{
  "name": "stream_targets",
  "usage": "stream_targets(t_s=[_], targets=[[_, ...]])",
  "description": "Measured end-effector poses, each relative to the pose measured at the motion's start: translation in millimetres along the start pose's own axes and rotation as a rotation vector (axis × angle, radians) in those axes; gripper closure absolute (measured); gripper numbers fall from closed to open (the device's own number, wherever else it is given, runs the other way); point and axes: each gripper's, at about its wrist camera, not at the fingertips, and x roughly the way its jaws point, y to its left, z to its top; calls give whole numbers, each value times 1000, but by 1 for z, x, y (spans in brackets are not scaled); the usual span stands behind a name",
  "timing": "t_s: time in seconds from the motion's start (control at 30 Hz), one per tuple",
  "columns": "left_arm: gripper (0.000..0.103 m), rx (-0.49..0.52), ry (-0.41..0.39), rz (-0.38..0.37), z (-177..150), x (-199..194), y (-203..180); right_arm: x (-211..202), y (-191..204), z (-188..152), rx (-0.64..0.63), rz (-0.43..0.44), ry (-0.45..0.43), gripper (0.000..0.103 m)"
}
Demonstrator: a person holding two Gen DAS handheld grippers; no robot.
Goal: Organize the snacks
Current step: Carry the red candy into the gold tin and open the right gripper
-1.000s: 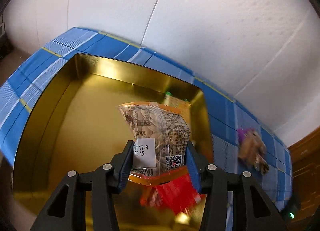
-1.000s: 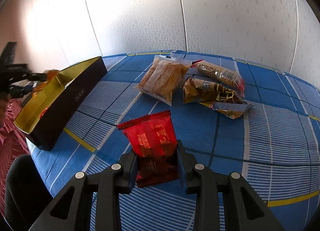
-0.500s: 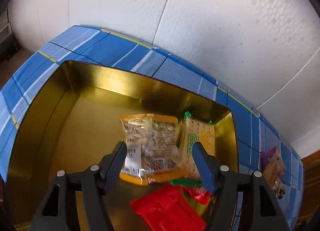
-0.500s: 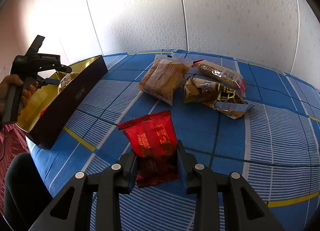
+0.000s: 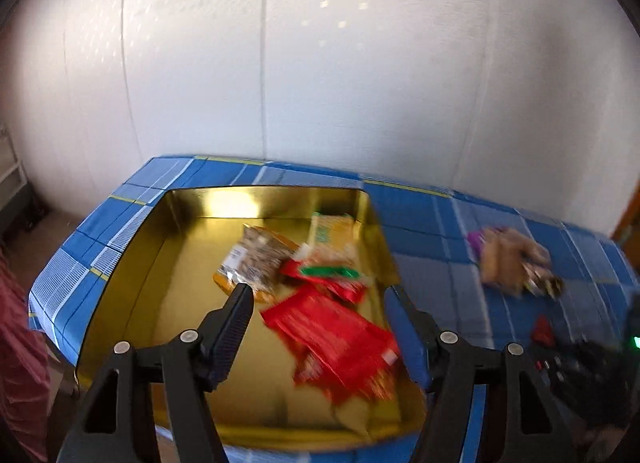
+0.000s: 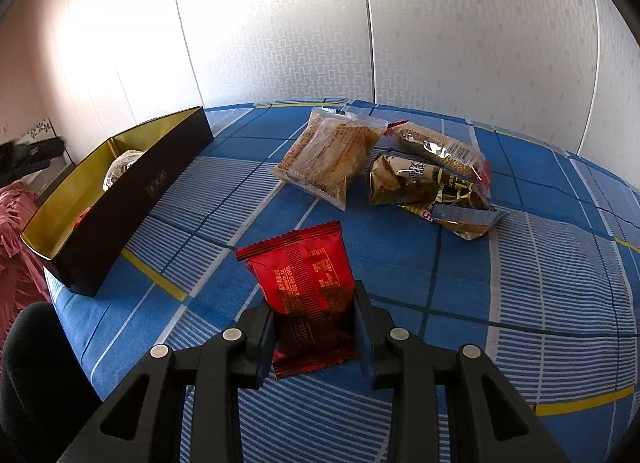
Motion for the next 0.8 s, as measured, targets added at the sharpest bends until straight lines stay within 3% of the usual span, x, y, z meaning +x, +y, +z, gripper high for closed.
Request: stream_targets(t_s=[0.37,0.53,0.8], targets=[[35,113,26,-157,-65,-33,-39,0,1,-1,-19,-18,-5,69],[35,165,80,-217,-86,-23,-62,0,3,-2,-31,-29,-6,69],[35,195,145,-238,-112,-1,-76,1,5,-3,-45,-45,-7,69]])
